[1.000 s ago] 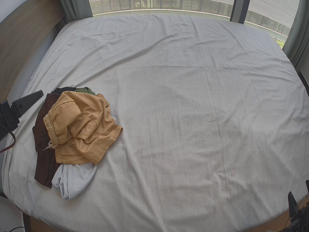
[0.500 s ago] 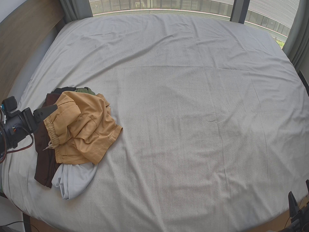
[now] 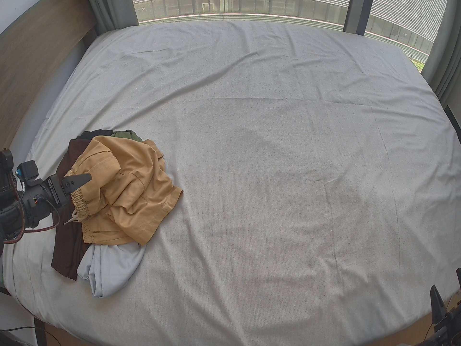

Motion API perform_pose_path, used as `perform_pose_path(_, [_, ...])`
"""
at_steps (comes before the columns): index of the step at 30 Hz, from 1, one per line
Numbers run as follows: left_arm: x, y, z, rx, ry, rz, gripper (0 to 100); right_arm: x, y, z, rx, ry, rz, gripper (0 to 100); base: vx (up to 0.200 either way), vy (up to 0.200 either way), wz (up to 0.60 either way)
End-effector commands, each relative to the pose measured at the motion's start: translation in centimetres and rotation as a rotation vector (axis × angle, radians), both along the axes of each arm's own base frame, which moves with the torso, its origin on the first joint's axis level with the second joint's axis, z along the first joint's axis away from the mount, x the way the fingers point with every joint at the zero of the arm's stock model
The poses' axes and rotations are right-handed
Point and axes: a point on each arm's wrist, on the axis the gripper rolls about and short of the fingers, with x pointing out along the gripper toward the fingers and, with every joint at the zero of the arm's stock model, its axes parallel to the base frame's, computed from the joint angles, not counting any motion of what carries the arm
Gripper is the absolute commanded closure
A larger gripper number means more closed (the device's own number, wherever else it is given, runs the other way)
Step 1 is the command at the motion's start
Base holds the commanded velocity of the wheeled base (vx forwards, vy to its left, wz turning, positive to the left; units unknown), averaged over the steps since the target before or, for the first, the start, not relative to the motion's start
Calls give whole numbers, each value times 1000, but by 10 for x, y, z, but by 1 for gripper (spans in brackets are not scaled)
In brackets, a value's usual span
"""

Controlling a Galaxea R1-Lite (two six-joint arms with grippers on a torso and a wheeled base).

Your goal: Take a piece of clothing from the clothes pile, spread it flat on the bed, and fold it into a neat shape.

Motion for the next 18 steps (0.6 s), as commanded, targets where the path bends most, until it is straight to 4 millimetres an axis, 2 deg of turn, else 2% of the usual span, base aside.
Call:
perform_pose_path(1, [5, 7, -8, -6, 36, 24, 0, 0, 0, -5, -1, 1, 0, 0, 0, 0, 0])
perform_pose_path(10, [16, 13, -22, -11, 81, 43, 0, 0, 0, -5, -1, 1, 0, 0, 0, 0, 0])
perform_pose_path(18, [24, 8, -13, -54, 18, 36, 0, 0, 0, -5, -2, 1, 0, 0, 0, 0, 0])
